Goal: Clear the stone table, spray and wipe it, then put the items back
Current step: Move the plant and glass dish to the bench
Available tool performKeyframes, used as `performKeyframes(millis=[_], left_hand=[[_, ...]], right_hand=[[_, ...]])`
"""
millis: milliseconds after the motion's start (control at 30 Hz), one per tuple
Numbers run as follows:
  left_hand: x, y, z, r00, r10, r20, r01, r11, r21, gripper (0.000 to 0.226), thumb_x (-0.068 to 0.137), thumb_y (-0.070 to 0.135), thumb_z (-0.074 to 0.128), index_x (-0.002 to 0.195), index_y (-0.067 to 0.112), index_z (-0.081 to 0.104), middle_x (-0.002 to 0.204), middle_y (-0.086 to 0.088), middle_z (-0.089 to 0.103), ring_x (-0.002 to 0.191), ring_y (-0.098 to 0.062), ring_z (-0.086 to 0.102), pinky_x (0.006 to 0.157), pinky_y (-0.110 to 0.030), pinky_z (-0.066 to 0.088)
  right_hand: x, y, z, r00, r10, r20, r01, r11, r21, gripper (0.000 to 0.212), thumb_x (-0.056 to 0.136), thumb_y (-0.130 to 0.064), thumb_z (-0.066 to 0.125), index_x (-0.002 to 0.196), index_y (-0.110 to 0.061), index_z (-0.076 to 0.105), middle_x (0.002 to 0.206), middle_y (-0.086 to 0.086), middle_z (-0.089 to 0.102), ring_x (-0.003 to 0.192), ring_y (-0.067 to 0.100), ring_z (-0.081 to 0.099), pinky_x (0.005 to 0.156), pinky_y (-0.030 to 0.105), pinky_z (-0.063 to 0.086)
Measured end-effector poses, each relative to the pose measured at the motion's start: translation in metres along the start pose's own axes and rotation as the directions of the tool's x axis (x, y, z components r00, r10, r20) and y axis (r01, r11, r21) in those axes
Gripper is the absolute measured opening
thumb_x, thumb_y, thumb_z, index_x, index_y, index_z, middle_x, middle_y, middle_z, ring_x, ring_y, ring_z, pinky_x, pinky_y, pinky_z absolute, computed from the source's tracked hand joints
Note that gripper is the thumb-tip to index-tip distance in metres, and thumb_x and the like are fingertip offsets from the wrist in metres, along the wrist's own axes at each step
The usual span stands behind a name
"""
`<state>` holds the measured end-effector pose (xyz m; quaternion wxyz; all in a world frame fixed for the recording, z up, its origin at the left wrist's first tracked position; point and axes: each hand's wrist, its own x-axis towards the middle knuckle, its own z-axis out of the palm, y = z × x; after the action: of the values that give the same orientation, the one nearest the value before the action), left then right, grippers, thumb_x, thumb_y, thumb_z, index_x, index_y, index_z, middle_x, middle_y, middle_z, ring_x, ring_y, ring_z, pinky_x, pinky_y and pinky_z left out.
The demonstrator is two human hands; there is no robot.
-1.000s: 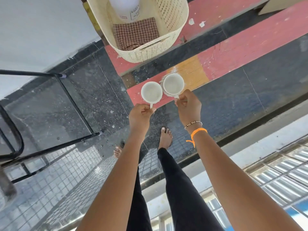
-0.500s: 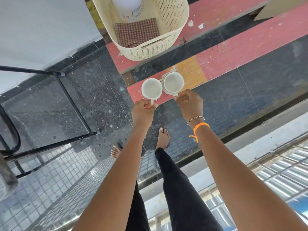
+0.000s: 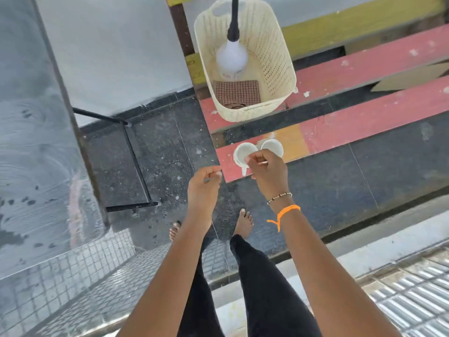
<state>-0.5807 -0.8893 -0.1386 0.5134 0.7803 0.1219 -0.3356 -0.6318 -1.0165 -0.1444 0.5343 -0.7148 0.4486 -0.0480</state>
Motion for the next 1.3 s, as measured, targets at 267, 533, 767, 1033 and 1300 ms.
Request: performKeyframes(millis=[267, 533, 767, 1033, 1300], left_hand=[[-0.045, 0.062, -0.116, 0.952, 0.193, -0.239, -0.262, 0.917, -0.302, 0.022, 0.091, 0.01, 0.052, 0.084, 0.024, 0.067, 0.075, 0.005, 0.058, 0.067, 0.002, 0.058, 0.073, -0.015, 0.052], [-0.063, 0.067, -0.235, 0.891, 0.101, -0.442, -0.323, 0.826, -0.463, 0.021, 0.093, 0.011, 0.051, 0.082, 0.02, 0.067, 0.068, 0.001, 0.05, 0.069, -0.012, 0.052, 0.073, -0.023, 0.048], [-0.026, 0.073, -0.335, 0.892, 0.022, -0.451, -0.28, 0.811, -0.514, 0.017, 0.093, 0.009, 0.049, 0.083, 0.014, 0.063, 0.071, -0.004, 0.049, 0.066, -0.014, 0.047, 0.072, -0.026, 0.041], [0.072, 0.115, -0.423, 0.973, 0.003, -0.229, -0.111, 0.881, -0.46, 0.01, 0.092, 0.005, 0.048, 0.093, 0.009, 0.058, 0.069, -0.002, 0.048, 0.063, -0.014, 0.045, 0.061, -0.021, 0.039], [0.169, 0.158, -0.451, 0.991, -0.061, -0.123, 0.015, 0.938, -0.347, 0.02, 0.089, 0.006, 0.054, 0.071, 0.014, 0.054, 0.064, -0.004, 0.049, 0.058, -0.013, 0.042, 0.063, -0.026, 0.037]], right_hand=[[-0.057, -0.121, 0.077, 0.906, -0.285, 0.312, 0.263, 0.958, 0.113, 0.005, 0.085, -0.011, 0.062, 0.08, -0.01, 0.064, 0.073, 0.002, 0.061, 0.073, 0.023, 0.058, 0.077, 0.043, 0.054], [-0.095, -0.208, 0.161, 0.762, -0.43, 0.483, 0.428, 0.896, 0.123, 0.007, 0.085, -0.011, 0.062, 0.082, -0.006, 0.064, 0.076, 0.003, 0.061, 0.072, 0.02, 0.058, 0.077, 0.04, 0.054], [-0.093, -0.263, 0.251, 0.785, -0.399, 0.474, 0.39, 0.913, 0.122, 0.009, 0.086, -0.009, 0.06, 0.082, -0.001, 0.063, 0.069, 0.006, 0.058, 0.053, 0.011, 0.054, 0.062, 0.029, 0.049], [-0.043, -0.331, 0.359, 0.839, -0.405, 0.364, 0.415, 0.908, 0.053, 0.005, 0.085, -0.008, 0.059, 0.08, -0.008, 0.061, 0.075, 0.01, 0.06, 0.062, 0.021, 0.057, 0.073, 0.039, 0.05], [0.024, -0.38, 0.411, 0.872, -0.446, 0.204, 0.478, 0.866, -0.148, 0.022, 0.085, -0.003, 0.049, 0.097, -0.004, 0.067, 0.096, 0.013, 0.069, 0.083, 0.024, 0.06, 0.075, 0.025, 0.044]])
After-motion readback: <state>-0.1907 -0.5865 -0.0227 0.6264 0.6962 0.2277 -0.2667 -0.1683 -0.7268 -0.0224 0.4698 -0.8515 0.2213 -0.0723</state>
